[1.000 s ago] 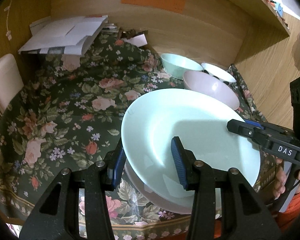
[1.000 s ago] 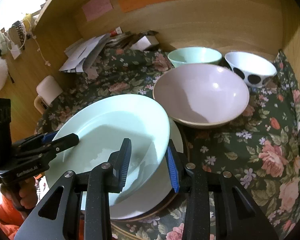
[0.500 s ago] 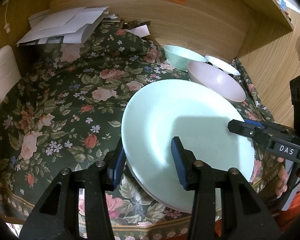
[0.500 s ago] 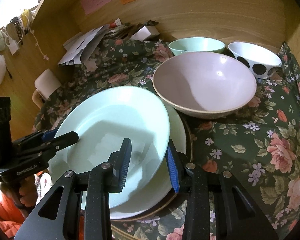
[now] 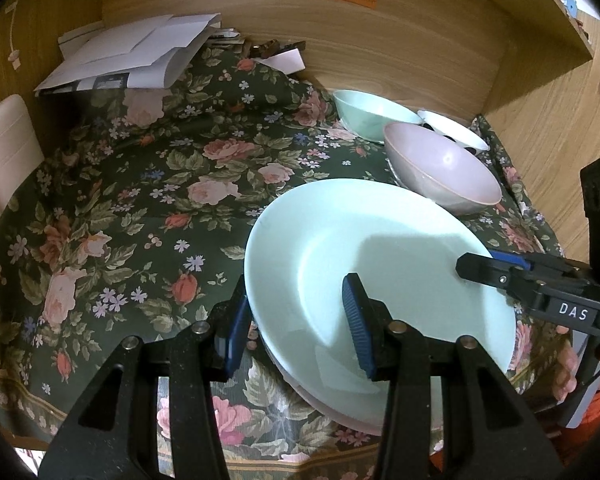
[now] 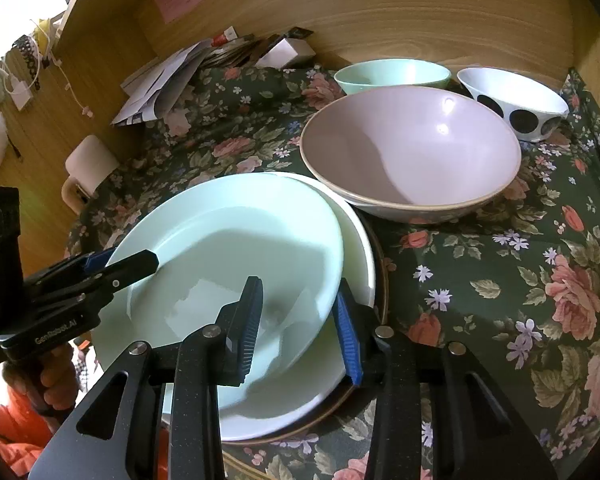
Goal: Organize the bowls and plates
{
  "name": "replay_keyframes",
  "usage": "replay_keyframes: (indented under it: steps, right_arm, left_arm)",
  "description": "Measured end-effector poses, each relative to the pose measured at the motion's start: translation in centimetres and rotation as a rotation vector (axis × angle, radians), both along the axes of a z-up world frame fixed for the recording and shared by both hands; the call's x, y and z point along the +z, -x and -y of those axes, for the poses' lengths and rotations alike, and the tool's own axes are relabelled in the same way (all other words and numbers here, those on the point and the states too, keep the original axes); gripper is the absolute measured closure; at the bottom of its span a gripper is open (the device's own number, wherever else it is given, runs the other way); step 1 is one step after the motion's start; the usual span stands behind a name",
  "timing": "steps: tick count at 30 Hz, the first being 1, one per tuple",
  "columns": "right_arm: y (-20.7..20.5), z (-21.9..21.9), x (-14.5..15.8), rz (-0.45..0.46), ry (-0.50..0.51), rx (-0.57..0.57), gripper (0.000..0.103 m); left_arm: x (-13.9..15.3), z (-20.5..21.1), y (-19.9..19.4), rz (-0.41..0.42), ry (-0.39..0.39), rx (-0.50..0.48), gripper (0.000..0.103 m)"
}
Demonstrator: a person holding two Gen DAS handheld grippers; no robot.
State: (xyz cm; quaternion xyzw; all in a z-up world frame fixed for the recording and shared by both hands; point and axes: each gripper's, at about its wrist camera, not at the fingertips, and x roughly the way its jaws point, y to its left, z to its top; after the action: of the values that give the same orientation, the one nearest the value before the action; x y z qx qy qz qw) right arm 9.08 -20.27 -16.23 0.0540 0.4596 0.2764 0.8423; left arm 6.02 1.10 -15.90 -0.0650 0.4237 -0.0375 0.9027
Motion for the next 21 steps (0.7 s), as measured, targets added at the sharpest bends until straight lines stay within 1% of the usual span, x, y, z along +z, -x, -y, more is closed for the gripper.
replay_keyframes:
  steps: [4, 7, 11, 14, 15, 16, 17, 18, 19, 21]
  right_arm:
    - [0.1, 0.3, 0.1, 0.0, 0.005, 0.003, 0.07]
    - [0.3, 0.8, 0.4, 0.008, 0.002, -0.001, 0.07]
    - [0.4, 1.1, 0.5, -0.001, -0.007, 0.004, 0.07]
    - [0.7, 1.2, 0.8, 0.011, 0.005, -0.006, 0.069]
    - [0.9, 1.4, 1.1, 0.03, 0.025, -0.021, 0.065]
    - [1.0, 1.5, 1.3, 0.047, 0.044, -0.037, 0.058]
    - [1.2, 1.7, 1.6, 0.067, 0.061, -0.052, 0.055]
    - [1.4, 2.1, 1.9, 0.096, 0.081, -0.071, 0.053]
    - [1.4, 2.4, 2.2, 0.112, 0.092, -0.083, 0.053]
    - [1.3, 2.9, 2.7, 0.13, 0.099, -0.098, 0.053]
  left_arm:
    - [-0.2, -0.1, -0.2, -0.006, -0.002, 0.002, 0.058]
    - [-1.0, -0.5, -0.6, -0.045, 0.025, 0.002, 0.058]
    - [-0.7, -0.1, -0.4, -0.026, -0.006, -0.01, 0.058]
    - [-0.1, 0.0, -0.4, -0.009, -0.026, -0.014, 0.058]
    - [0.2, -0.1, -0.5, -0.005, -0.031, -0.011, 0.056]
    - [0.5, -0.2, -0.5, -0.002, -0.033, -0.009, 0.055]
    - [0.7, -0.3, -0.6, 0.003, -0.037, -0.007, 0.053]
    - [1.2, -0.3, -0.6, 0.013, -0.041, -0.006, 0.05]
    - [1.5, -0.3, -0.7, 0.021, -0.043, -0.007, 0.049]
    - [2.5, -0.1, -0.9, 0.048, -0.051, -0.012, 0.044]
